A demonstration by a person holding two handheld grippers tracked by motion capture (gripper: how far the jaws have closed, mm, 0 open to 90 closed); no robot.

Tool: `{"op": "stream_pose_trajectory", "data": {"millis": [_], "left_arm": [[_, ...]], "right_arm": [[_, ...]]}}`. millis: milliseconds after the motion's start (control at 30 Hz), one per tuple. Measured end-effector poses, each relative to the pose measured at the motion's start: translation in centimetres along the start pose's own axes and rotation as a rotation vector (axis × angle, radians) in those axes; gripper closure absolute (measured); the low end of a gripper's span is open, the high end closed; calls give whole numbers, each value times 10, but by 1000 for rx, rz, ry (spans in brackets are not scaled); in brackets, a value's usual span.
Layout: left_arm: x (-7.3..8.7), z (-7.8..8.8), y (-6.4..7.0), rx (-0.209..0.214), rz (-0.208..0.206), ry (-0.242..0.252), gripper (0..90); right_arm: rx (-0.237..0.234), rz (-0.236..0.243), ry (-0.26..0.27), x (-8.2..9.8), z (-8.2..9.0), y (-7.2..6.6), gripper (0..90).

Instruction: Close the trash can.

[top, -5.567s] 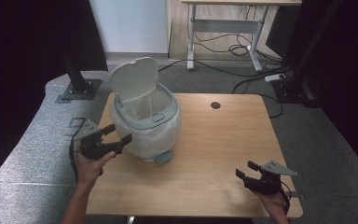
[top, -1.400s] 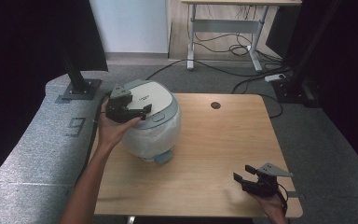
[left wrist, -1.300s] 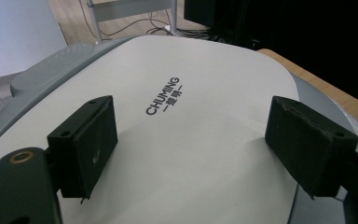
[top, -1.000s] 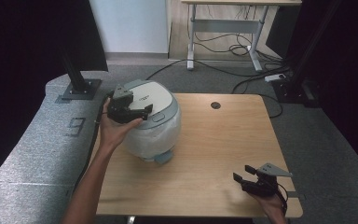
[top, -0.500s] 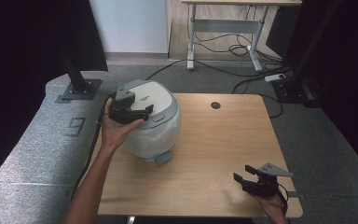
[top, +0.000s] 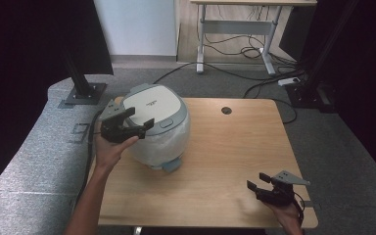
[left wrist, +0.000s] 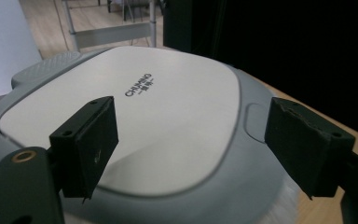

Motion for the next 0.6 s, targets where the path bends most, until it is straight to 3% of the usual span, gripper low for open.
{"op": "stream_pose_trajectory", "data": {"millis": [300, 600], "left_arm": [[31, 31, 5, 26, 12, 33, 163], [79, 38, 10, 29, 31, 4, 158]], "right_arm": [[-4, 0, -4, 1, 0, 0, 321], [4, -5, 3, 0, 2, 3, 321]]}}
Point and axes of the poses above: each handheld gripper's, and its own axes: z roughly backward along the jaws, x roughly out of its underside, y roughly to its right, the point moved 8 cm from there along -z, roughly forward along the jaws, and after that the axes turned 6 degrees about -x, right-handed, at the moved point
